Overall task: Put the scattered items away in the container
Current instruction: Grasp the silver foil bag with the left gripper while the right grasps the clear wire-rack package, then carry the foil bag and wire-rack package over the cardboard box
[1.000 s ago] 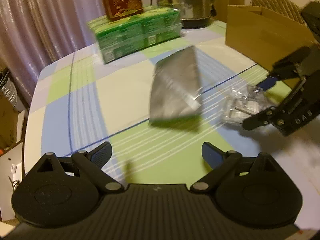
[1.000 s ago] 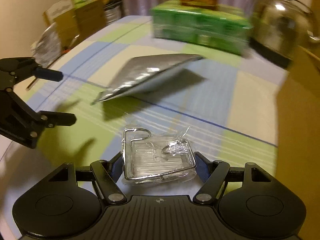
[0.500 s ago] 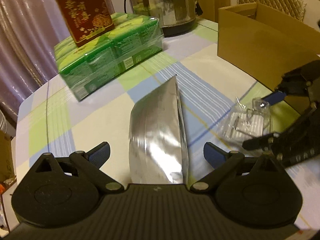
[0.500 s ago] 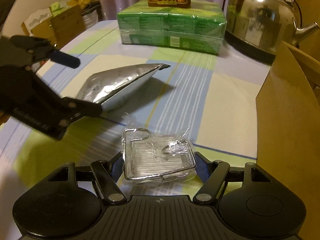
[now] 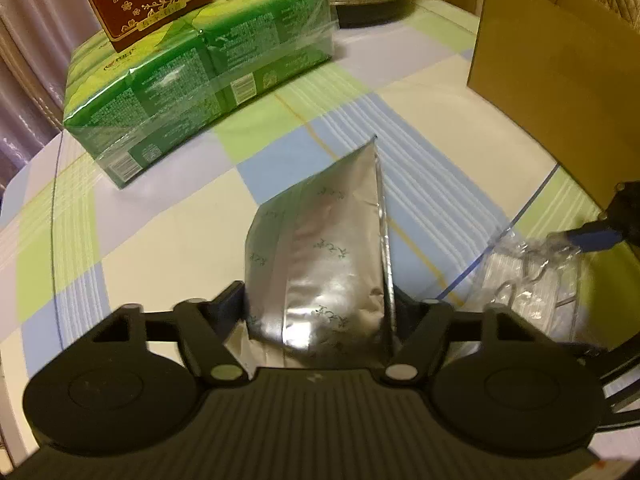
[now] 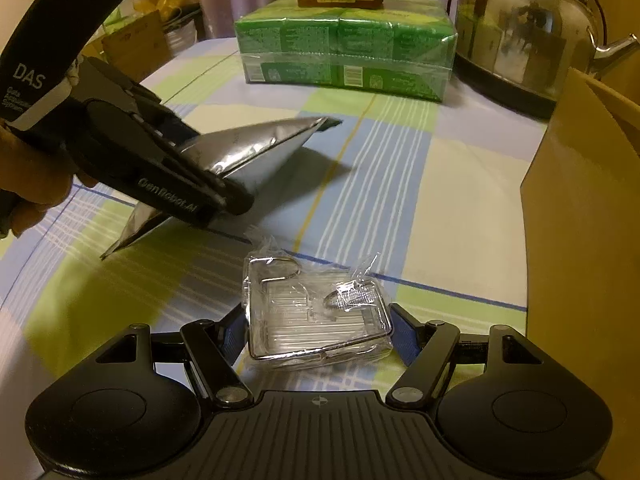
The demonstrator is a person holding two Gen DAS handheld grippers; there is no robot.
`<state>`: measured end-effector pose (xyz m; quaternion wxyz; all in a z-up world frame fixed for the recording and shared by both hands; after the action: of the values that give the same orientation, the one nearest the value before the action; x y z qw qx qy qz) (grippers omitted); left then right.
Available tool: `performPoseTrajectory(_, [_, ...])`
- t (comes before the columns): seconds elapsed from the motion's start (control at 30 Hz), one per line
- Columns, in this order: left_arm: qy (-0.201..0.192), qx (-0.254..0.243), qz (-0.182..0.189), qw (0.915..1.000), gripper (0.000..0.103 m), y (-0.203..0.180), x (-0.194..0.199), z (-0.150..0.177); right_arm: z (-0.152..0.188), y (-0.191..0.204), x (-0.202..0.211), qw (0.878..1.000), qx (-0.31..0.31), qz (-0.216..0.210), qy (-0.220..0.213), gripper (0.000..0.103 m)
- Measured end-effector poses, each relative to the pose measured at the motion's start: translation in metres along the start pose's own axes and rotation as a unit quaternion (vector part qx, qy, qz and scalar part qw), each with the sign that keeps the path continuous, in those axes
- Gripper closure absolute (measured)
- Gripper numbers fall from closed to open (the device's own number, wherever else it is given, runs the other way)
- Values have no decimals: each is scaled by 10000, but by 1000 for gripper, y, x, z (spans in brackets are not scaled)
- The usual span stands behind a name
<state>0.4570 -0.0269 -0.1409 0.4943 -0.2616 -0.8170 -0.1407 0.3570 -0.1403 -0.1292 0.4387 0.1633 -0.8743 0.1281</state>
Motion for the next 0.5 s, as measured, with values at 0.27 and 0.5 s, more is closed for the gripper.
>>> performPoseTrajectory(0.27, [364, -266, 110, 9989, 45, -39, 28, 39, 33, 19, 41, 9999, 111, -92, 31, 34])
performPoseTrajectory(0.5, [605, -391, 431, 9965, 45, -89, 69, 104, 101, 31, 91, 9994, 21, -247, 250, 34])
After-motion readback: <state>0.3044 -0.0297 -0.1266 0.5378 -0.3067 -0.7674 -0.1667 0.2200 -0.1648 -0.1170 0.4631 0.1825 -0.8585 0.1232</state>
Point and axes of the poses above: each gripper's, at about its wrist camera, not at the fingertips, and x roughly against the way its jaws point, y to its left, z to its underside, the point moved 4 cm from there along -x, roughly the way its jaws point, and after that the axes turned 10 degrees about z, right-handed, at the moved point
